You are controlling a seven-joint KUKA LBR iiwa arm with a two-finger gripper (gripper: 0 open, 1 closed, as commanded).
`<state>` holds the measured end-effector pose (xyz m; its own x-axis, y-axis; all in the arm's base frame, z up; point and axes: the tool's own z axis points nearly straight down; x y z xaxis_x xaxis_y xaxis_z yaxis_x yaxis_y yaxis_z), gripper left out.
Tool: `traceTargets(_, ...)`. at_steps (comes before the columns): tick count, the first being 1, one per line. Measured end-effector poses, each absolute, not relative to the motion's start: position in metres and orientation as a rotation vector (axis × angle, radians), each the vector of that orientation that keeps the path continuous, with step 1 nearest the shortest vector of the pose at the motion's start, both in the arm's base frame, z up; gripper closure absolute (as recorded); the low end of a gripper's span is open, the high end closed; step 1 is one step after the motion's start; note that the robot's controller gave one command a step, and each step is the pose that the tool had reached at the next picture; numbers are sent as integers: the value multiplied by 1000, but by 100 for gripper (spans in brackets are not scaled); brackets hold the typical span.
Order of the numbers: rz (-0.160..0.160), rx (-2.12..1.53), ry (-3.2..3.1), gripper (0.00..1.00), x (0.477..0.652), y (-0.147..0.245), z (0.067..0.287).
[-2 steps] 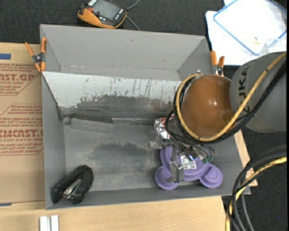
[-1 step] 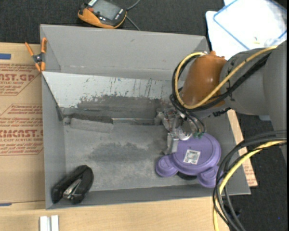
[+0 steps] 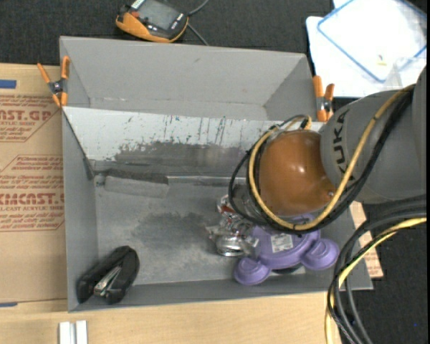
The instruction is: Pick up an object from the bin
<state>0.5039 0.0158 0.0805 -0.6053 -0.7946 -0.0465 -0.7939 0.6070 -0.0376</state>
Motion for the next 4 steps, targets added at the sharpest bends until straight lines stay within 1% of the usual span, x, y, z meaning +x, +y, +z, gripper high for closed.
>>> traceTargets(1, -21, -1372, 2759, 100, 501, 20, 82)
traceTargets(2, -17, -1374, 2765, 100, 499, 21, 90)
traceTargets(3, -5, -1380, 2780, 100, 494, 22, 125)
traceTargets(4, -7, -1378, 2780, 100, 495, 21, 160)
